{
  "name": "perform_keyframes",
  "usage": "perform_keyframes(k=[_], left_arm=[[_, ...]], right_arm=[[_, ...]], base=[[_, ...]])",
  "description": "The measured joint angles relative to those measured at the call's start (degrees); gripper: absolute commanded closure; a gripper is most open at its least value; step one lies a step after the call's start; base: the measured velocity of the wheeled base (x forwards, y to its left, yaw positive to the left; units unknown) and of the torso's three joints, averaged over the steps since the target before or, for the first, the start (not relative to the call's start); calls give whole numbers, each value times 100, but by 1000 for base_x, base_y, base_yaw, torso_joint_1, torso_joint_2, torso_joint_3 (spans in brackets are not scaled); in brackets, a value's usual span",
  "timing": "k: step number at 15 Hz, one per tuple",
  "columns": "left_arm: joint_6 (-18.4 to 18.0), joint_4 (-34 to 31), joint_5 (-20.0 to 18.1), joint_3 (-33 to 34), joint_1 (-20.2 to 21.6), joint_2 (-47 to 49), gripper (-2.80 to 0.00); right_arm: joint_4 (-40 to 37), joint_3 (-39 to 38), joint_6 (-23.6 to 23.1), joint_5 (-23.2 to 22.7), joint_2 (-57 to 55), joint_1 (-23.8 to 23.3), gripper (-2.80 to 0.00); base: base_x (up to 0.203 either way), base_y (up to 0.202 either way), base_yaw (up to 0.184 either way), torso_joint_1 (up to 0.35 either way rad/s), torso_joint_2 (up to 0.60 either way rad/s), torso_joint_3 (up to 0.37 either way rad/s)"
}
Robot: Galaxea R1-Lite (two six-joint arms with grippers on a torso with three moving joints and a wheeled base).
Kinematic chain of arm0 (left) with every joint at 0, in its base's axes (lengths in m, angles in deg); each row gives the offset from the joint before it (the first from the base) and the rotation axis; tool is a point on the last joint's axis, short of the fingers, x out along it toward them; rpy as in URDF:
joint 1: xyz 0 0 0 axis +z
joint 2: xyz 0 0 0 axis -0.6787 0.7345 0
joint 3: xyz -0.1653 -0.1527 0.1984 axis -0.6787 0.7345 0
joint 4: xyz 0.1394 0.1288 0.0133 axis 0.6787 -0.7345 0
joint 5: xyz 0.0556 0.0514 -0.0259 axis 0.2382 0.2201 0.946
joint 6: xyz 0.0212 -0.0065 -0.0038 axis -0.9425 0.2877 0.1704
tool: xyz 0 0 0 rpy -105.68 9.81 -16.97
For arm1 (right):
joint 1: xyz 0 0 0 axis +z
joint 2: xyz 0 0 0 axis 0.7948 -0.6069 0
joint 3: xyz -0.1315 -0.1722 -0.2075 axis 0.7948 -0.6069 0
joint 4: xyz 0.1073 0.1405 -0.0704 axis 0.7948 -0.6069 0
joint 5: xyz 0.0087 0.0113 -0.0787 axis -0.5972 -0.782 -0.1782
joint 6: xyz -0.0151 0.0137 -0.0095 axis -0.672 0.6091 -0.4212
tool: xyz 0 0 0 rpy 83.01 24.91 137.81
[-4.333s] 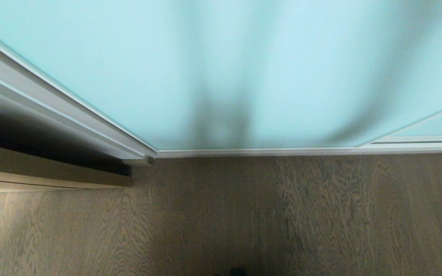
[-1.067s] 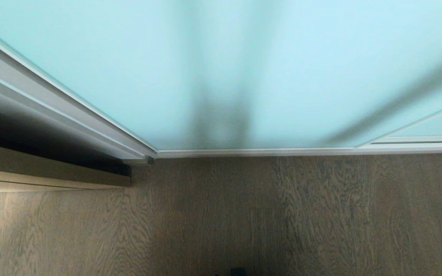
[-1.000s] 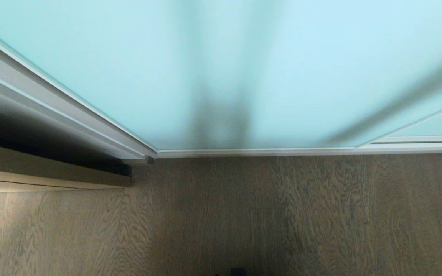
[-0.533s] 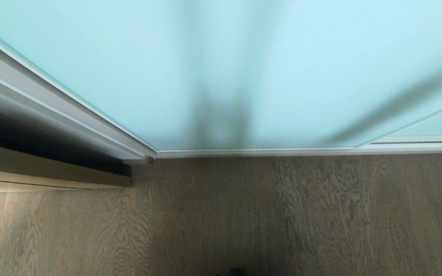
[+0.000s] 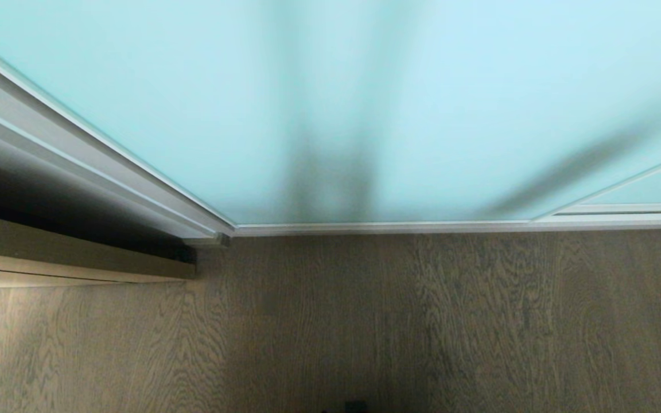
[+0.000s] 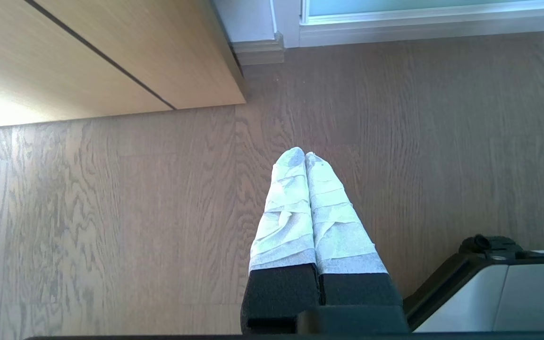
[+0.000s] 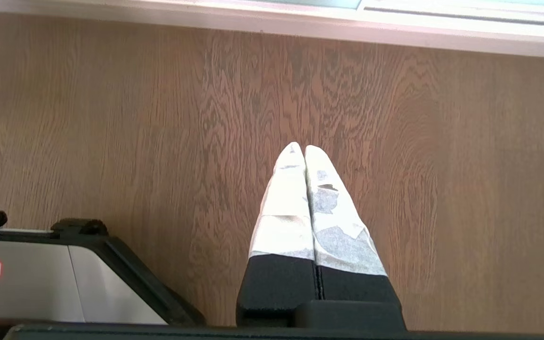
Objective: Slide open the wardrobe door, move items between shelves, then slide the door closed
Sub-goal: Open the door
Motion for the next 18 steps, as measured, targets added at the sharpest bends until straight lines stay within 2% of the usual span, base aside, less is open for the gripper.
perform_keyframes(k=[3,18], left_arm=[[-4,-2,0,0,0,0,0],[-1,-2,2,0,0,0,0]], right_arm=[[131,-57,145,6,28,0,0],[129,-68,151,10,33,0,0]], base=[[0,0,0,0,0,0],[0,0,0,0,0,0]])
